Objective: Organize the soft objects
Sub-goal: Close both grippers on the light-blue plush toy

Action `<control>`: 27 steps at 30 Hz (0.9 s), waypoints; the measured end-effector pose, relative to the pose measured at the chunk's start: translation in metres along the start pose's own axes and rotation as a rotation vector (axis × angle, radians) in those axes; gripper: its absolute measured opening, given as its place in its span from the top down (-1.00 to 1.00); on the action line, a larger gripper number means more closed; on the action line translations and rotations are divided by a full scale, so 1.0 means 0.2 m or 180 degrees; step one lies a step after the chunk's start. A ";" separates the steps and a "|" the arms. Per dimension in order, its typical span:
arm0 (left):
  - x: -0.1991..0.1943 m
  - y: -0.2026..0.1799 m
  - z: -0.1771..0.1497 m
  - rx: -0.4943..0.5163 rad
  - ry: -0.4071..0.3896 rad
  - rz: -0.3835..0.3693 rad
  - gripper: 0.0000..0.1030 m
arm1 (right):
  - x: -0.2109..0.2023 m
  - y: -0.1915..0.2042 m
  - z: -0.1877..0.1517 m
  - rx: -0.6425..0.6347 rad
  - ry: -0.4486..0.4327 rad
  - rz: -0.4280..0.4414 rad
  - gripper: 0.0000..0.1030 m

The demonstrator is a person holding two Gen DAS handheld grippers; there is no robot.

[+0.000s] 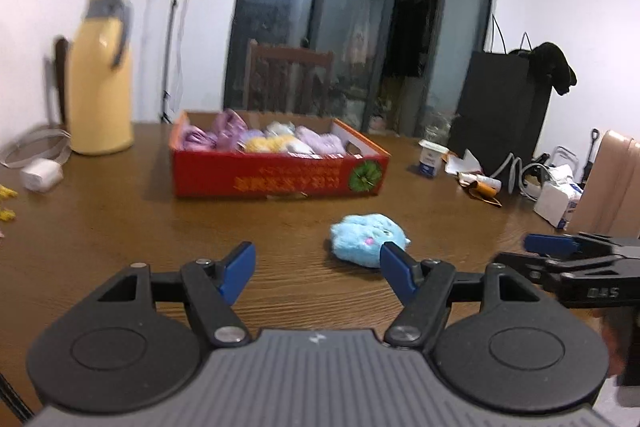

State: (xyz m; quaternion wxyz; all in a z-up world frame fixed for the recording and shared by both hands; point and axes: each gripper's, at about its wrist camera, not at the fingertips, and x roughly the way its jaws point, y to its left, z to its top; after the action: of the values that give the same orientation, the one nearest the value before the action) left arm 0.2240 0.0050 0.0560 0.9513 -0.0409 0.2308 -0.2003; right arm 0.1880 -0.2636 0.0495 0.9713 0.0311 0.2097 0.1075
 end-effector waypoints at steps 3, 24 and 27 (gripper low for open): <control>0.20 0.00 0.01 -0.0063 0.0152 -0.0101 -0.37 | 0.17 -0.04 0.04 0.0032 0.0047 0.0003 -0.61; 0.83 0.17 0.01 -0.0828 0.0846 -0.1004 0.26 | 0.92 -0.18 0.09 0.0730 0.0499 0.0565 0.19; 0.84 0.16 0.00 -0.0851 0.0843 -0.1038 0.26 | 0.91 -0.18 0.09 0.0781 0.0490 0.0545 0.22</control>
State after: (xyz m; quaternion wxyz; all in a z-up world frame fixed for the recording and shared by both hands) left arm 0.3730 -0.0323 -0.0207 0.8540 -0.1766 0.3682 -0.3225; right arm 0.3646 -0.2586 -0.0119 0.9286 0.1589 0.2916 0.1655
